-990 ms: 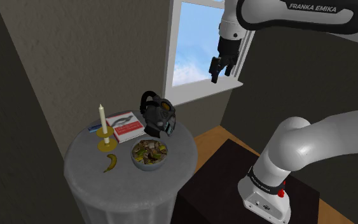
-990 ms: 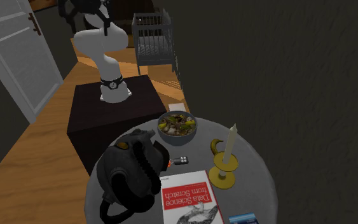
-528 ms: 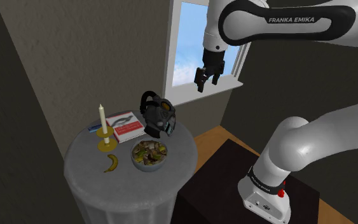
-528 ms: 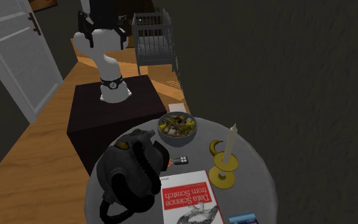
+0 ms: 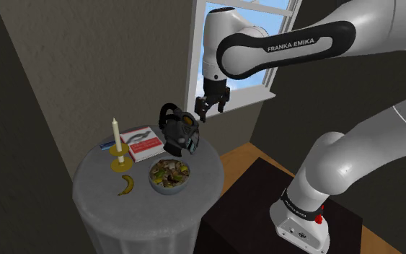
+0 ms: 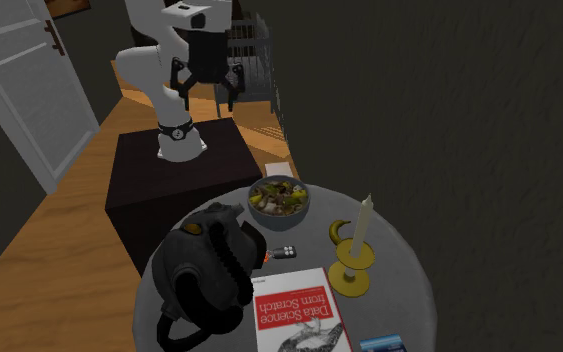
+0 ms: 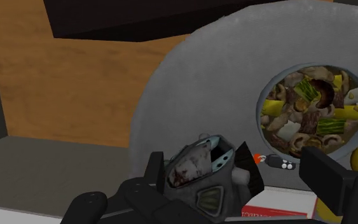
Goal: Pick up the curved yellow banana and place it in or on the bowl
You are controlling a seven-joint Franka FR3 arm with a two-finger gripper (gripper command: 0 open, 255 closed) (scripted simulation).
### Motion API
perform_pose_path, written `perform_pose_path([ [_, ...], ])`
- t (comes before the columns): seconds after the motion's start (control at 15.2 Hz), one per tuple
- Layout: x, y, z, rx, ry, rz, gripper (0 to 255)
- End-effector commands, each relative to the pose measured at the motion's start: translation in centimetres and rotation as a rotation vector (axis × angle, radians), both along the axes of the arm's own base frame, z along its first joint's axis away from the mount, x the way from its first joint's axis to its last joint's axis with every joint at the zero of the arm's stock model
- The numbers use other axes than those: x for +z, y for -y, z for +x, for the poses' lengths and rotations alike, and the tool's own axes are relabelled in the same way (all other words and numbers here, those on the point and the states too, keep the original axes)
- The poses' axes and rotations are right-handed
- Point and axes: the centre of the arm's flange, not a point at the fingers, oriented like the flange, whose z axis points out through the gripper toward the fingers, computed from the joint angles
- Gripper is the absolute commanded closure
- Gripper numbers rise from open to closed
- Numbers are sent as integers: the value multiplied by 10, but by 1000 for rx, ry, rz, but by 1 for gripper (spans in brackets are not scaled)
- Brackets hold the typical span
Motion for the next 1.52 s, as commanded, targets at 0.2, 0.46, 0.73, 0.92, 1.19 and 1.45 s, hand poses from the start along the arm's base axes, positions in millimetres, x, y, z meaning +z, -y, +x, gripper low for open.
perform_pose_path([
  [0.2,-41,-41,30,-8,1,1,0],
  [0.46,-75,-74,54,-13,0,1,0],
  [0.73,-109,-107,77,-18,0,0,0],
  [0.92,-135,-131,95,-22,0,0,0],
  [1.19,-169,-164,119,-27,-1,0,0],
  [1.45,-203,-197,142,-33,-1,0,0],
])
